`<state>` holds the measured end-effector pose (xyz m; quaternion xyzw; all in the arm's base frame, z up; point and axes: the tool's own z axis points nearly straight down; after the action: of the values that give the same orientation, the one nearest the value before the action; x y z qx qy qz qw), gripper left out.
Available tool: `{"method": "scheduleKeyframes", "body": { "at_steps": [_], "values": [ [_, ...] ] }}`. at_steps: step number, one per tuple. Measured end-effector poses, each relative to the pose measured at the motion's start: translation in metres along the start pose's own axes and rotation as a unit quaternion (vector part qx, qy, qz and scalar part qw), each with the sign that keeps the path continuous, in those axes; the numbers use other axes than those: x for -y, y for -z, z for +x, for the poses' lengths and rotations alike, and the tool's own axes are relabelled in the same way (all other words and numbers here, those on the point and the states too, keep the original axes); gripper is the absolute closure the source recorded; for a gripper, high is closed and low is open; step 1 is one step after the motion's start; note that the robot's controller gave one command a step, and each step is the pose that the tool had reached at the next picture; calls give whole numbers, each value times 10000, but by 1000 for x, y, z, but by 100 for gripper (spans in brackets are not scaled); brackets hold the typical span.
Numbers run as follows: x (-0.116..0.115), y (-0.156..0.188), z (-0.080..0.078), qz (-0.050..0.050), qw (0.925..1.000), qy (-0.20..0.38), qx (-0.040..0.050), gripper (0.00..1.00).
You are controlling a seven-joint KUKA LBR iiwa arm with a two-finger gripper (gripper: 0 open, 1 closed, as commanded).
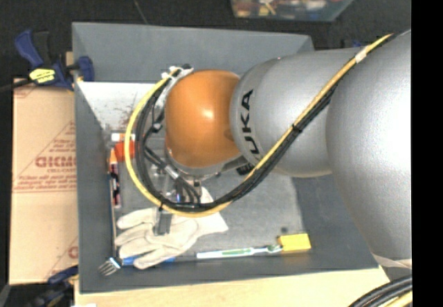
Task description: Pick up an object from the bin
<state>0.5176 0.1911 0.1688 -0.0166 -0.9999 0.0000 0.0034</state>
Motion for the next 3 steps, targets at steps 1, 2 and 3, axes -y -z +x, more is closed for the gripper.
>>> {"method": "scheduleKeyframes", "body": {
  "at_steps": [1, 2, 3],
  "values": [
    [-3, 9, -21, -39, 9983, -578, 105, 0],
    [-3, -89, -14, -38, 9841, -1772, 62, 0],
    [-2, -21, -17, -31, 9940, -1089, 99, 0]
  ]
}}
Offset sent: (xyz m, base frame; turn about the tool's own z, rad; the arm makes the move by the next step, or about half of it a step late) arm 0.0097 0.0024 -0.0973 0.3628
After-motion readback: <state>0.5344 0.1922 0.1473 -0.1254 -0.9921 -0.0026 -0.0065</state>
